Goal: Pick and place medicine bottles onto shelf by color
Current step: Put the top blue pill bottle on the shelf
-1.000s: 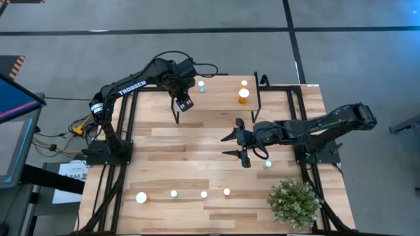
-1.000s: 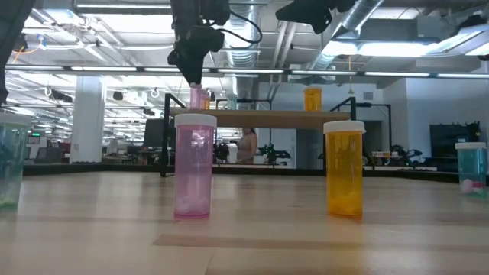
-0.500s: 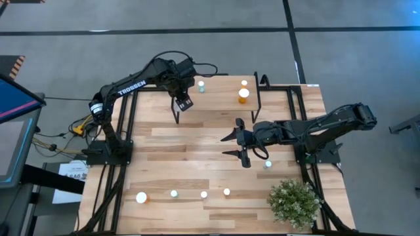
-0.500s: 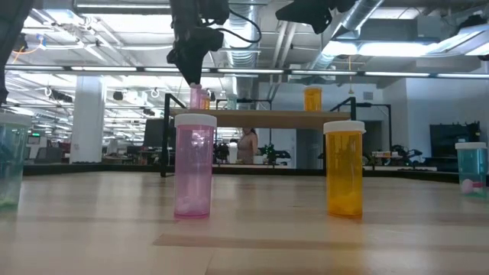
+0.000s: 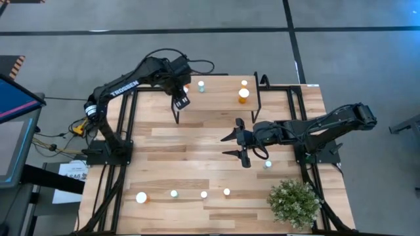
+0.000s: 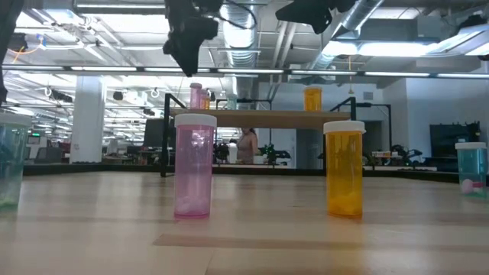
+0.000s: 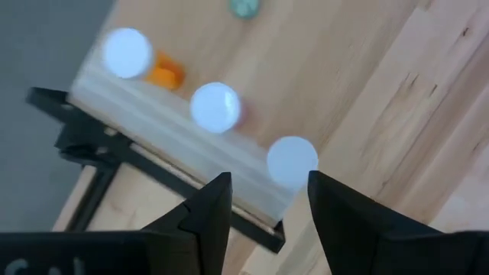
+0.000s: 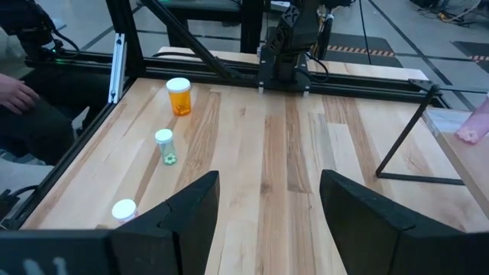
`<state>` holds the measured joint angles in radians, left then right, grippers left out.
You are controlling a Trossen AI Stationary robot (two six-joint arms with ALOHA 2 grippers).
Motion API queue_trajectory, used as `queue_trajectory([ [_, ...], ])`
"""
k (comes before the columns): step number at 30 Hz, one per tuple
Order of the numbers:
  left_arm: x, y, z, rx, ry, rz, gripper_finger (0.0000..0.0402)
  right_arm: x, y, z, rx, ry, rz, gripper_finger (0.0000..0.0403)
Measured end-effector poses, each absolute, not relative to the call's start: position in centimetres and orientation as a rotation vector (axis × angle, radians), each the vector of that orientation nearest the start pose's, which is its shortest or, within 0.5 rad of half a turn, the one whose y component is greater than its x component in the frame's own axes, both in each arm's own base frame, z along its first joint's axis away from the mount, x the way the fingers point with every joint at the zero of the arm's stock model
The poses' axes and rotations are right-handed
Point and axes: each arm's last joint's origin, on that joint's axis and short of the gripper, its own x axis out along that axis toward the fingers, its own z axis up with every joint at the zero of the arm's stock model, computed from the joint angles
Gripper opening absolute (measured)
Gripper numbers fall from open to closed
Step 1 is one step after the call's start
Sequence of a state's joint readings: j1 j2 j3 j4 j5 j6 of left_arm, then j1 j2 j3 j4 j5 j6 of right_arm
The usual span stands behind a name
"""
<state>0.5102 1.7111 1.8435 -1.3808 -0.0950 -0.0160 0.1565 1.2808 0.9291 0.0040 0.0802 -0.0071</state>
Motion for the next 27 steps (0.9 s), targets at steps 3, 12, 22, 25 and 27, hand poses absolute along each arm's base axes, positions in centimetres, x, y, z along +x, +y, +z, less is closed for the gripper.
queue_trajectory([
  [3, 26.9, 15.4, 38.0, -0.253, 1.178, 0.545, 0.0161, 28.3, 4.2, 29.5, -0.048, 0.347, 0.077, 0.0249],
  [12, 22.5, 10.4, 43.1, -0.160, 0.807, 0.520, 0.0160, 28.3, 4.2, 29.5, -0.049, 0.351, 0.077, 0.0249],
  [22, 18.7, 2.0, 38.8, -0.104, 0.442, 0.229, 0.0160, 28.3, 4.4, 29.6, -0.042, 0.344, 0.082, 0.0249],
  [25, 17.8, 0.2, 36.9, -0.096, 0.358, 0.157, 0.0160, 28.3, 4.4, 29.6, -0.041, 0.337, 0.082, 0.0249],
  [27, 17.3, -0.8, 35.6, -0.101, 0.307, 0.135, 0.0160, 28.3, 4.4, 29.6, -0.041, 0.337, 0.082, 0.0249],
])
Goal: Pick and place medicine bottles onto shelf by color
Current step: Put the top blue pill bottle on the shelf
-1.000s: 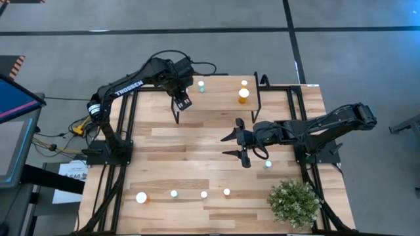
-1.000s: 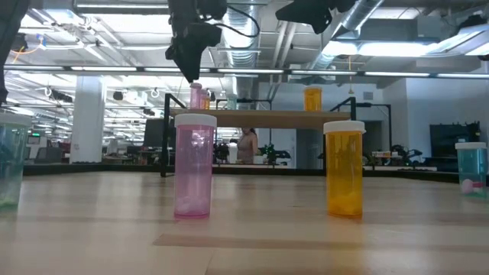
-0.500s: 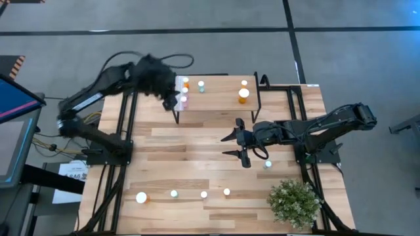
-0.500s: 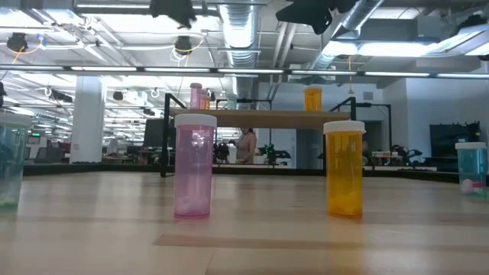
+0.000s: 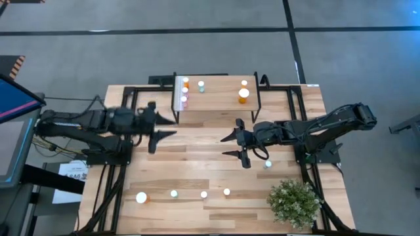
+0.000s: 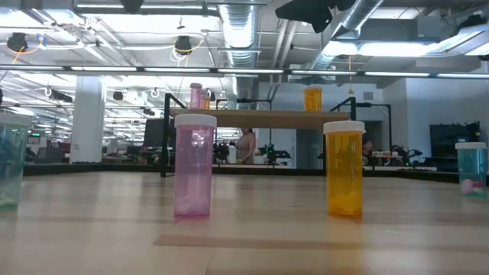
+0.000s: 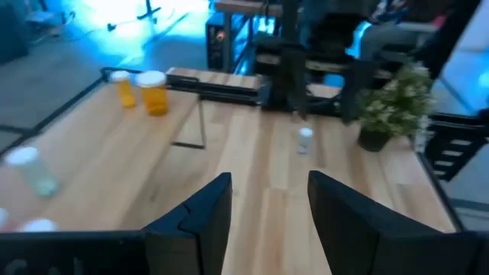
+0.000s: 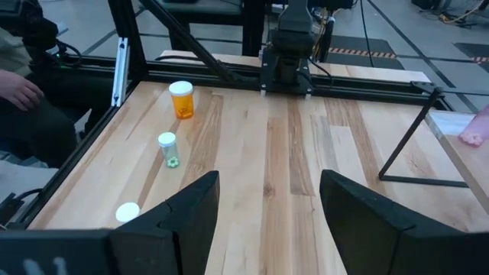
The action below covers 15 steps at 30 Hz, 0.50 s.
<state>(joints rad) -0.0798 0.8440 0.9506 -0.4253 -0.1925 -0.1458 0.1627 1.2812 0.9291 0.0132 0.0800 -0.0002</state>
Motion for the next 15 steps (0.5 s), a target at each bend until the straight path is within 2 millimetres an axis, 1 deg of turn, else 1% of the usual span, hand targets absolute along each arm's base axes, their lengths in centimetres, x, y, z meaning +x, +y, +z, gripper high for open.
queue_trajectory([
  [4, 17.0, -2.7, 32.1, -0.104, 0.260, 0.099, 0.0160, 28.3, 4.6, 29.6, -0.042, 0.337, 0.089, 0.0249],
  [9, 17.1, -4.7, 27.7, -0.116, 0.204, 0.045, 0.0160, 28.2, 5.2, 29.6, -0.045, 0.334, 0.109, 0.0249],
  [13, 16.9, -5.8, 25.5, -0.141, 0.132, -0.004, 0.0160, 28.1, 5.8, 29.6, -0.048, 0.335, 0.129, 0.0249],
  [15, 16.7, -6.1, 24.7, -0.143, 0.108, -0.012, 0.0160, 28.0, 6.1, 29.6, -0.051, 0.339, 0.143, 0.0249],
])
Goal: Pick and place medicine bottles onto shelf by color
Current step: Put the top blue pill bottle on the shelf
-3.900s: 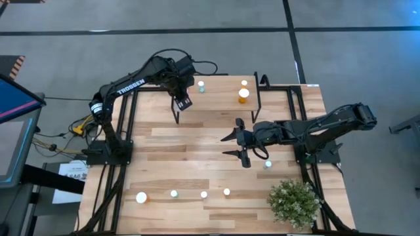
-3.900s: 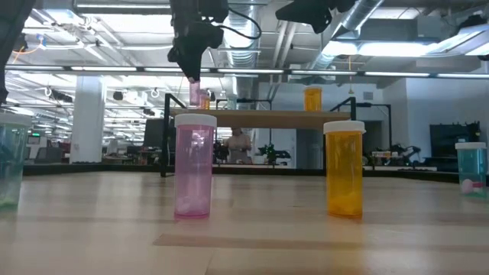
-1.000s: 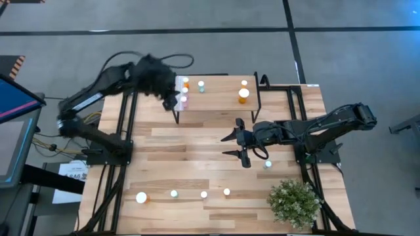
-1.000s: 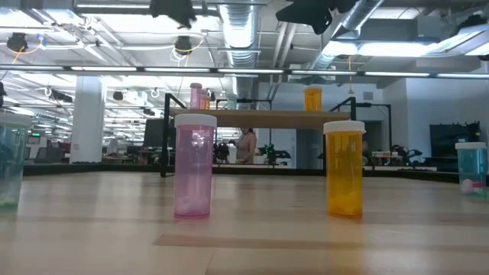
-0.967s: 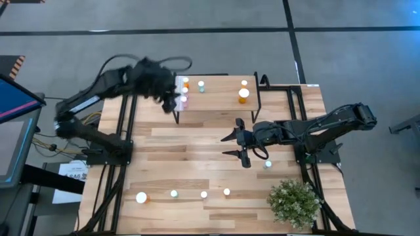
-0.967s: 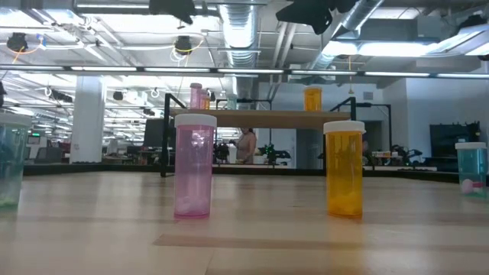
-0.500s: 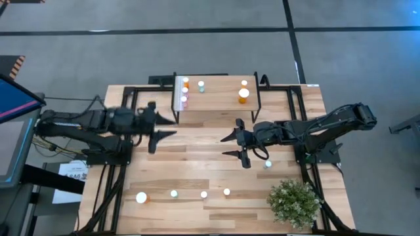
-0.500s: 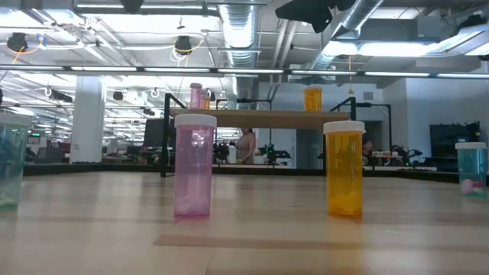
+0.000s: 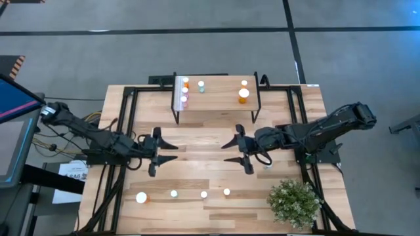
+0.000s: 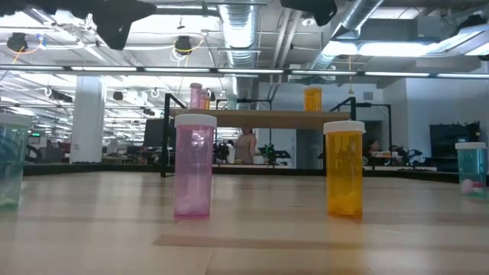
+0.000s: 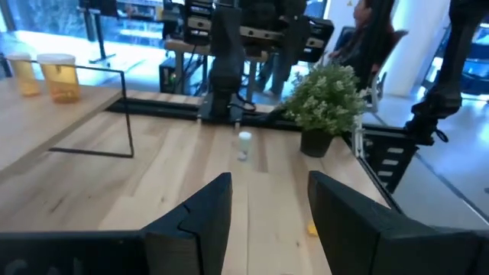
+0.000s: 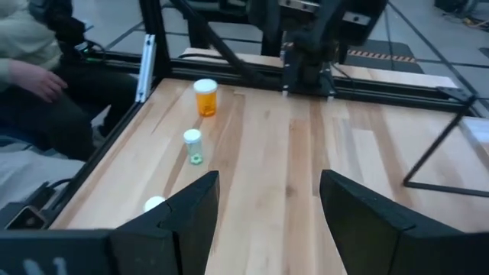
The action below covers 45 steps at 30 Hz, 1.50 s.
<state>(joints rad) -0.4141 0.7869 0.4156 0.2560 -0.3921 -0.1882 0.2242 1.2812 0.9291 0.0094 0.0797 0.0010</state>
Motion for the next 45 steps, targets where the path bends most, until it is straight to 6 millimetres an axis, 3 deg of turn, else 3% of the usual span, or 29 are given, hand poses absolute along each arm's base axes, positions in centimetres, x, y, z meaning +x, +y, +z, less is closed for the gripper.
queue_trajectory([
  [9, 16.3, -6.4, 23.6, -0.136, 0.107, -0.008, 0.0160, 27.3, 8.0, 28.4, 0.023, 0.412, 0.193, 0.0249],
  [21, 16.4, -6.4, 23.5, -0.143, 0.116, -0.010, 0.0160, 27.8, 10.5, 23.6, 0.052, 0.730, 0.229, 0.0249],
  [34, 16.4, -6.4, 23.6, -0.153, 0.114, -0.004, 0.0160, 23.2, 7.8, 24.2, 0.152, 1.339, -0.083, 0.0249],
  [40, 16.4, -6.4, 23.6, -0.153, 0.113, -0.004, 0.0160, 21.7, 7.0, 23.2, 0.175, 1.393, -0.102, 0.0249],
  [45, 16.4, -6.4, 23.6, -0.154, 0.113, -0.003, 0.0160, 19.9, 6.0, 23.2, 0.233, 1.331, -0.120, 0.0249],
])
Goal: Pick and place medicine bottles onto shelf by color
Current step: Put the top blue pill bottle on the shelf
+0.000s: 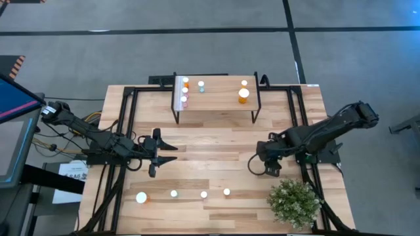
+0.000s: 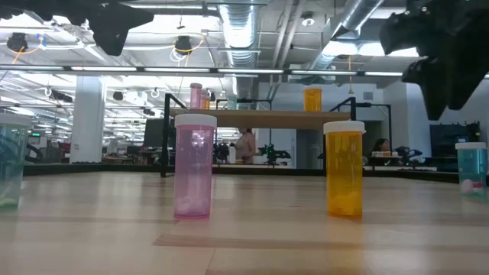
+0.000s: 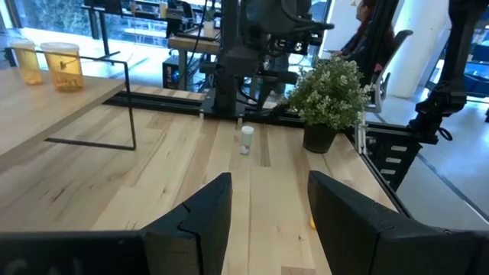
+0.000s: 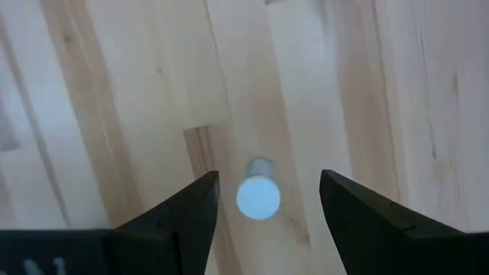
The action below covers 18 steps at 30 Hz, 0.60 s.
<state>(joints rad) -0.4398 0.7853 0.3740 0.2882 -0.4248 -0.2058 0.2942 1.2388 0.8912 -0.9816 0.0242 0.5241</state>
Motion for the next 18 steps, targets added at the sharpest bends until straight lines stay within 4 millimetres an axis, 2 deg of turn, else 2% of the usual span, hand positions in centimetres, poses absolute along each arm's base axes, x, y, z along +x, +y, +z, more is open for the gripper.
queue_trajectory([
  [6, 16.4, -6.4, 23.6, -0.155, 0.112, -0.003, 0.0160, 18.3, 5.8, 22.1, 0.282, 1.346, -0.164, 0.0249],
  [12, 16.4, -6.4, 23.6, -0.178, 0.112, -0.002, 0.0160, 17.9, 6.3, 20.4, 0.286, 1.346, -0.155, 0.0249],
  [18, 16.4, -6.4, 23.6, -0.178, 0.112, -0.001, 0.0160, 17.8, 6.3, 19.8, 0.292, 1.339, -0.158, 0.0249],
])
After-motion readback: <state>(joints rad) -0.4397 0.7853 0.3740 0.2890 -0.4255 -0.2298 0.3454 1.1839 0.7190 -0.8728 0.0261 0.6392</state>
